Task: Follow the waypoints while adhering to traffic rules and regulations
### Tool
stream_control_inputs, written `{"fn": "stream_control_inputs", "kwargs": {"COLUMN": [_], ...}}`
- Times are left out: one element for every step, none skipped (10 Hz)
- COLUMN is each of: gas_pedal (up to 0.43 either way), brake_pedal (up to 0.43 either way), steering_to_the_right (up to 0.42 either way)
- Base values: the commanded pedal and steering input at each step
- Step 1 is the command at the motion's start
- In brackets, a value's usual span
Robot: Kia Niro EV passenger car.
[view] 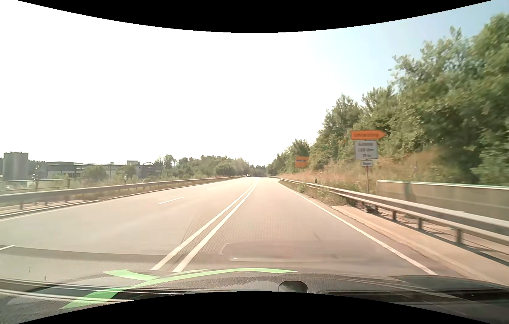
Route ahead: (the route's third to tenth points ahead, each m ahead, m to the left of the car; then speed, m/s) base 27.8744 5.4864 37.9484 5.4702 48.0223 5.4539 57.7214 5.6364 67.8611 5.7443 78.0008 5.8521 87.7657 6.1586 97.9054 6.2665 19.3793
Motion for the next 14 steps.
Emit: {"fn": "stream_control_inputs", "kwargs": {"gas_pedal": [0.087, 0.098, 0.098, 0.098, 0.098, 0.098, 0.098, 0.087, 0.087, 0.087, 0.087, 0.087, 0.087, 0.098], "brake_pedal": [0.0, 0.0, 0.0, 0.0, 0.0, 0.0, 0.0, 0.0, 0.0, 0.0, 0.0, 0.0, 0.0, 0.0], "steering_to_the_right": [-0.003, -0.003, -0.003, -0.003, -0.002, -0.001, 0.0, 0.001, 0.003, 0.003, 0.003, 0.002, 0.001, 0.001]}}
